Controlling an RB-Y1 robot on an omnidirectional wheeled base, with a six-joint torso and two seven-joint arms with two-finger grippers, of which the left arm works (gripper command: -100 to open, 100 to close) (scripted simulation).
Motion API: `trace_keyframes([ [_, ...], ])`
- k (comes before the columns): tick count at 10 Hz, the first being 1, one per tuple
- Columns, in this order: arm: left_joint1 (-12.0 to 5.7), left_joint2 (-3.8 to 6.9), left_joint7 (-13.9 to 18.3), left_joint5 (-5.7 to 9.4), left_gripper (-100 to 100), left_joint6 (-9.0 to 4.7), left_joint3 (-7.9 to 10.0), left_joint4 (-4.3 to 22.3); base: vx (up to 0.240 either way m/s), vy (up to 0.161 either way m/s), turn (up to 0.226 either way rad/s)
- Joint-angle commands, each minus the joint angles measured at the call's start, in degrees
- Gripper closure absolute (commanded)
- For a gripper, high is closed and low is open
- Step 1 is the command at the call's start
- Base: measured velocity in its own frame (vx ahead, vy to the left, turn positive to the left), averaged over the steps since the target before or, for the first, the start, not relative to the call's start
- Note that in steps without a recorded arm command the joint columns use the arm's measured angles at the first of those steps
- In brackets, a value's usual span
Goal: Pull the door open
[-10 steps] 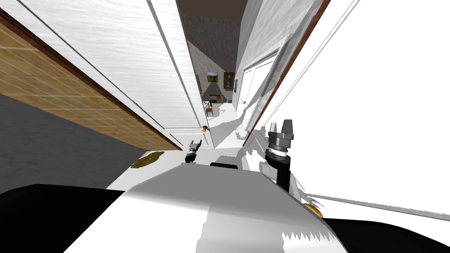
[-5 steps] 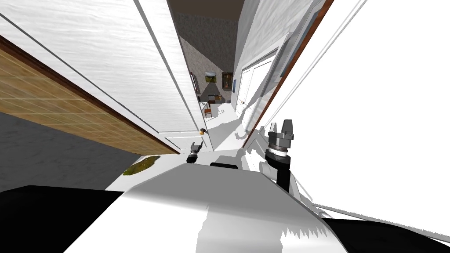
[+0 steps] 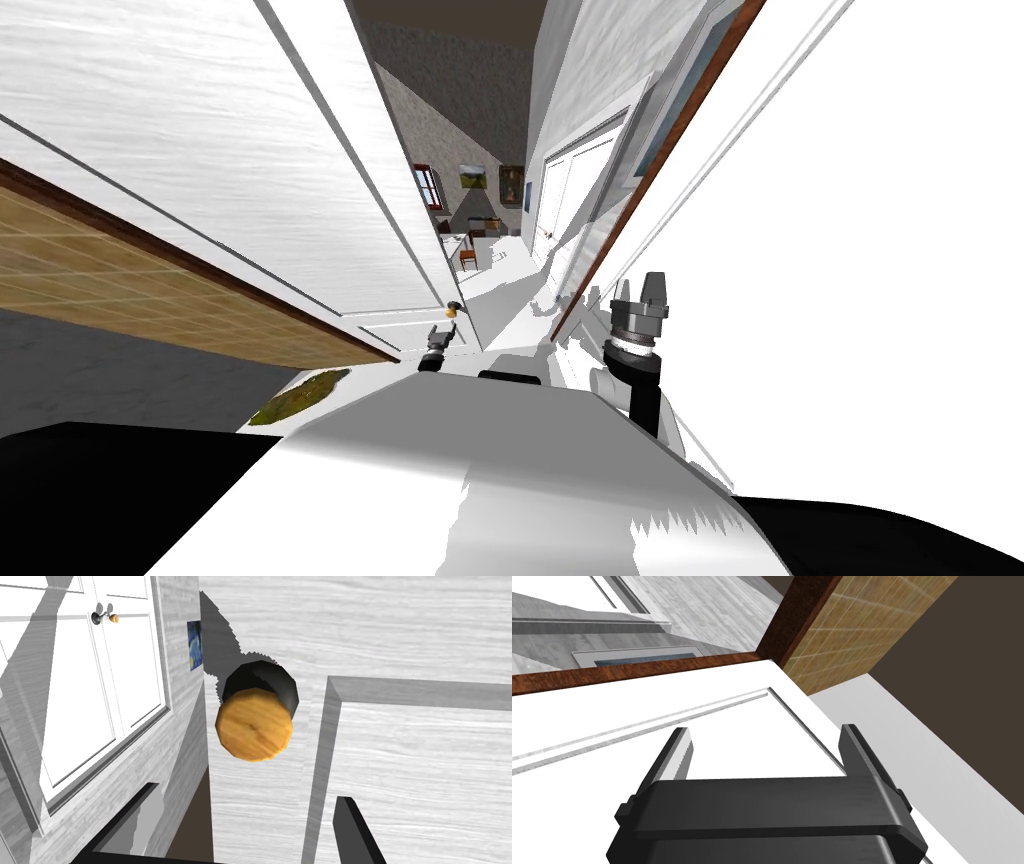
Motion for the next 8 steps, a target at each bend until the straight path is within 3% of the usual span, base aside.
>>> trace_keyframes([
  [1,0.13,0.78,0.44,0.44,-100,-0.75,0.65,0.91,0.202,-0.03,-0.087],
  [5,0.29,2.45,1.41,1.46,-100,-2.21,2.16,3.01,0.19,0.006,-0.075],
  [6,0.14,2.21,1.19,1.32,-100,-1.92,1.96,2.82,0.081,-0.004,-0.007],
  [7,0.14,2.21,1.19,1.32,100,-1.92,1.96,2.82,-0.011,0.006,0.02],
  [8,0.14,2.21,1.19,1.32,100,-1.92,1.96,2.82,-0.029,0.01,-0.004],
])
